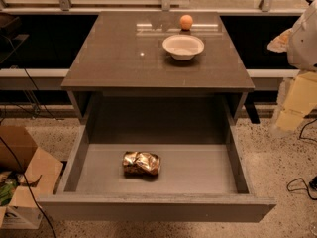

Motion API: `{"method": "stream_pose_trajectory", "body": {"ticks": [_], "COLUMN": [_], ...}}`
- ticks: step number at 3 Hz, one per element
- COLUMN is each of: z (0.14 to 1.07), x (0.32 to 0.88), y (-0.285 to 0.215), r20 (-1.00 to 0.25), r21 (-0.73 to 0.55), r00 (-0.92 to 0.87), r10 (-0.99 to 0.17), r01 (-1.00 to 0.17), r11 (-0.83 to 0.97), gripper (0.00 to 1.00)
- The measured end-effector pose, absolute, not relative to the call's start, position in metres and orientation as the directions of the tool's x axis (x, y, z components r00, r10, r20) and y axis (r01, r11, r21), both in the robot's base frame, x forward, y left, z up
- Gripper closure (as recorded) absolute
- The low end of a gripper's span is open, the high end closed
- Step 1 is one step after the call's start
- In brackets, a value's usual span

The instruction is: Pick orange can from top drawer and place on counter

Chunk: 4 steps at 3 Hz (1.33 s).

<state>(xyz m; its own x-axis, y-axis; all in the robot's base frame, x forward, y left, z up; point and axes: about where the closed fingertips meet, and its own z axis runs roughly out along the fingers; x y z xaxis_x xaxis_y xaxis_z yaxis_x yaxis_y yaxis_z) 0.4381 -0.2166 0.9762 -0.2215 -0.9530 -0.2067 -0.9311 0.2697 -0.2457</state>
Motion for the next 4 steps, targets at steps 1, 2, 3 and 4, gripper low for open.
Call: {"method": "stream_pose_trajectory", "body": {"ticks": [1, 2, 3, 4], "z": [0.976, 0.964, 0.938, 0.909], "x": [0.438, 0.433, 0.435, 0.450], "y": [-0.217, -0.192, -0.154, -0.118], "r20": [-0.207, -0.246, -0.312, -0.382], "r21": [-0.246, -0.242, -0.223, -0.199], "r00": [-0.221, -0.168, -0.094, -0.048], "r10": [-0.953, -0.955, -0.945, -0.923], "r01": [-0.931, -0.943, -0.960, -0.971], "r11": [0.270, 0.229, 0.169, 0.133], "gripper": [0.00, 0.00, 0.00, 0.00]}}
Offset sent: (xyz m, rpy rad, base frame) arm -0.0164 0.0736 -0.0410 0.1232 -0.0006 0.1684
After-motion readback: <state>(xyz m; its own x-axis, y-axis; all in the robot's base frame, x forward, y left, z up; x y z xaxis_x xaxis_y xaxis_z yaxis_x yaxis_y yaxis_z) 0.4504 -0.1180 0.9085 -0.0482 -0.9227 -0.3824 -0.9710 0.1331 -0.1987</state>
